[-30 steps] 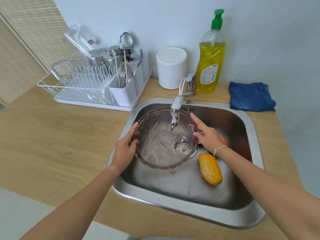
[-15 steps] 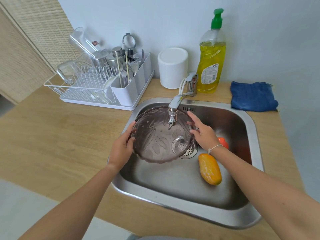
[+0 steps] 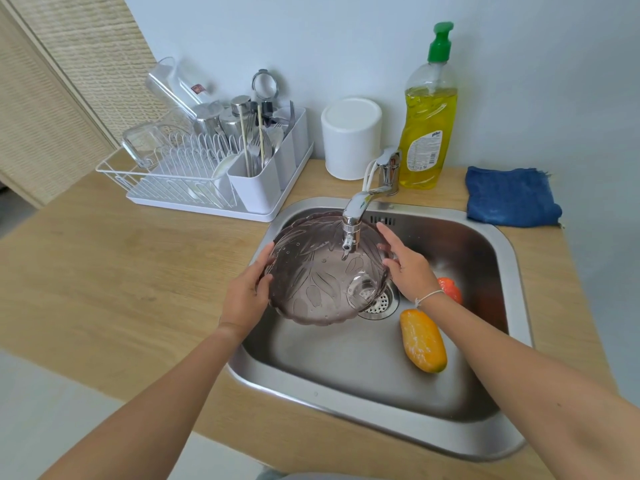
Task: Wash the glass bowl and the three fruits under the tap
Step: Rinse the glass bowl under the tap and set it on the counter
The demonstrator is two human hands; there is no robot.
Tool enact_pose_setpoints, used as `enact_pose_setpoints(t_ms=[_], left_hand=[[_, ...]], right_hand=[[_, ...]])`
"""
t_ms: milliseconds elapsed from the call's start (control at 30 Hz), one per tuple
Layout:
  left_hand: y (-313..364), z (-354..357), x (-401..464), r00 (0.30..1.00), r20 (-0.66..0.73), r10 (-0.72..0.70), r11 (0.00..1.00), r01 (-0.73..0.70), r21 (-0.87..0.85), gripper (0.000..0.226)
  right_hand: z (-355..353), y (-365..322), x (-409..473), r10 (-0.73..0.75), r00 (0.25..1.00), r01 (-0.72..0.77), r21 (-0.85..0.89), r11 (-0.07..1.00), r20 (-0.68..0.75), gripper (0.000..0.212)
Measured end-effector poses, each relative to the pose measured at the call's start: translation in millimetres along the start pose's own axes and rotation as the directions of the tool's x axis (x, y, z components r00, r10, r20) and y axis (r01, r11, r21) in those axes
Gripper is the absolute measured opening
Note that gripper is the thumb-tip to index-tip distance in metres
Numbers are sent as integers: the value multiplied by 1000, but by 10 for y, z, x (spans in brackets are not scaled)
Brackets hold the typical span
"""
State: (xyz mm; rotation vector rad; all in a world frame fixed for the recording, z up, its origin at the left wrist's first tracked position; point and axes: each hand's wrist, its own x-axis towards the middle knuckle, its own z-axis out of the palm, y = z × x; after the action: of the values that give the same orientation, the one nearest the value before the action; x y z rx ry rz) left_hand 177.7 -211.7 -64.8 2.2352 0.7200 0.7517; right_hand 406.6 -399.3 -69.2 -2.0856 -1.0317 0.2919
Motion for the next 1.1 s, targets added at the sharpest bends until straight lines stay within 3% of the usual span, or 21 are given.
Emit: enact_pose_setpoints(t_ms=[333,533,800,1100], left_hand=[[58,-19,4,999,31,-19,1000,19,6,71],[140,-97,115,973,117,-200,971,213,-111,67],[201,-212,355,914,208,-348,899,389,-204,50],[-93,-643,592,862,270,-429,836,492,-243,45]], right_hand=[[10,14,-35,23,1000,-23,21,1000,-15,73],[-70,-2,-38,116,991,-125,157,980,65,74],[-100,-77,-90,335,930,-367,405,838,150,53],[152,-558,-16,393,902,-427,501,753,178,47]])
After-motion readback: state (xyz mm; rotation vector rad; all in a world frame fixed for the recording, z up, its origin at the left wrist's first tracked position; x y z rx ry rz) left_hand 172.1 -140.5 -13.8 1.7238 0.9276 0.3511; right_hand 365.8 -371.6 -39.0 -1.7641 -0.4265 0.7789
